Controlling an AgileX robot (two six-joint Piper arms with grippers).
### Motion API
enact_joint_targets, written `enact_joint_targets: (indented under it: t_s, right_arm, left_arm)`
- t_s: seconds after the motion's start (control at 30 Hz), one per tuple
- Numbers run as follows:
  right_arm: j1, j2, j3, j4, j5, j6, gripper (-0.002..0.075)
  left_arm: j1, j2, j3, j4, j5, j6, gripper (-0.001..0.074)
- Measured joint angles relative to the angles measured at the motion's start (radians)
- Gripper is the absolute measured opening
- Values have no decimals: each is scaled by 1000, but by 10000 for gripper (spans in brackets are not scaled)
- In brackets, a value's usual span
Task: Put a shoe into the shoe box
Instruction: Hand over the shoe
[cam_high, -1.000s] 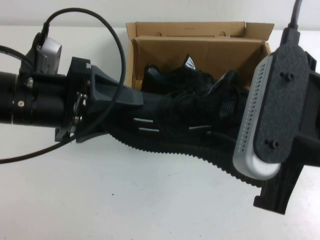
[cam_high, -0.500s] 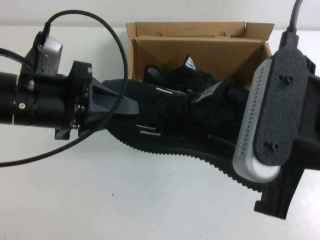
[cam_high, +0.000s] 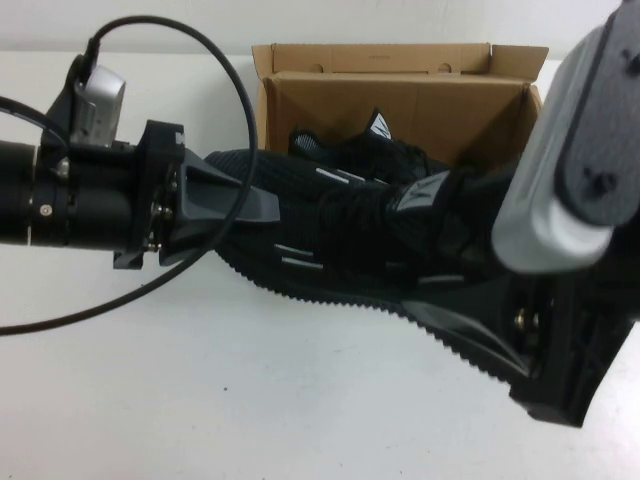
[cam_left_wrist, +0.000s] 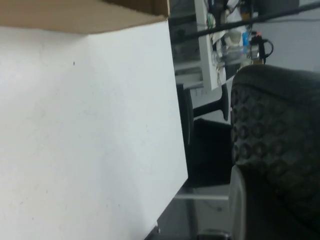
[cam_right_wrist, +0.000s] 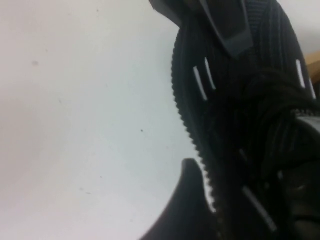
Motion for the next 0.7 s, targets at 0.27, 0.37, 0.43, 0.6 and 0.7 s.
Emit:
enact_joint_targets:
  t_s: [0.27,0.37,0.43,0.6,0.7]
  right_arm:
    - [0,0,-101,-25,36,450,503]
    - [0,0,-107,-96,54,696,503]
    - [-2,0,-110,-138,73,854,503]
    - [-2,0,-110,-160,76,1087,517]
    - [-2,8,-110,-160,55,1157,522]
  left_arm:
    - [0,2,0,-35,-122,51,129]
    - [0,1,0,-59,-139,90,129]
    - [0,1,0,-73,-146,111,129]
    - [0,1,0,-75,-168,163,129]
    - [0,1,0,-75,-173,183,128]
